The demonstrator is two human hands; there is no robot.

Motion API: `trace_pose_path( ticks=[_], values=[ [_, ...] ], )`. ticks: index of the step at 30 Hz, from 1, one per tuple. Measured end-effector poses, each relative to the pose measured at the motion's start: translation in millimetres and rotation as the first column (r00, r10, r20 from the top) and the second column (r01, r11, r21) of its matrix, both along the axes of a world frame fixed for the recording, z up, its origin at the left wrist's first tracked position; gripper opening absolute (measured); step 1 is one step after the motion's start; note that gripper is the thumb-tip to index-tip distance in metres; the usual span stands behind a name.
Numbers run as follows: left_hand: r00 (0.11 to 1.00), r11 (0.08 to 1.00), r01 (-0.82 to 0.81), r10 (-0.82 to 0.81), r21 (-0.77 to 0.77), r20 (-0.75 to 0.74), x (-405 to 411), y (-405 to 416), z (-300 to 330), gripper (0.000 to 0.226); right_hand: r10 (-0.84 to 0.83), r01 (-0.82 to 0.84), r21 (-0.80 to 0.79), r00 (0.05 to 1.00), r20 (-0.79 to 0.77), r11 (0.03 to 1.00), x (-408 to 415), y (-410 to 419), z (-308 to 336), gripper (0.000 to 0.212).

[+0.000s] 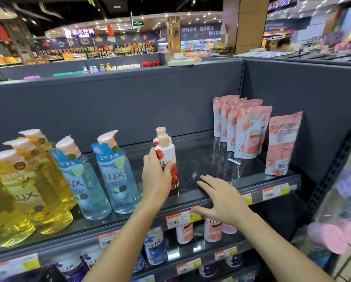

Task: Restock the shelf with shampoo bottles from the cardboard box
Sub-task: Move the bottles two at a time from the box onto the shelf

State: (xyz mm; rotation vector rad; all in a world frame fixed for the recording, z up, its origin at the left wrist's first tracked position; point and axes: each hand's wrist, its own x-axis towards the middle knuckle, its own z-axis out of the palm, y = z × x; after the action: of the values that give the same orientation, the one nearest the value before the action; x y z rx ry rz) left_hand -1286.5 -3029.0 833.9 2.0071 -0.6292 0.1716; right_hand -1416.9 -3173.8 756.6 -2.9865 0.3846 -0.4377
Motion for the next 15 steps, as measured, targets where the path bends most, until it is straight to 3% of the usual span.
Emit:
trace_pose_path(
  ticks=[12,15],
  values=[
    [0.996,0.998,0.062,-0.061,-0.011,0.061,5.3,2.4,-16.2,0.049,-0.006,0.005,-0.033,1.000,-0.027,0.999,0.6,0.2,1.6,0.095],
    [0.993,0.998,0.049,-0.051,0.026,0.102,-2.1,5.7,-15.2,0.073,-0.002,0.000,-0.042,0.999,-0.042,0.999,2.2,-1.8,-0.8,0.094]
  ],
)
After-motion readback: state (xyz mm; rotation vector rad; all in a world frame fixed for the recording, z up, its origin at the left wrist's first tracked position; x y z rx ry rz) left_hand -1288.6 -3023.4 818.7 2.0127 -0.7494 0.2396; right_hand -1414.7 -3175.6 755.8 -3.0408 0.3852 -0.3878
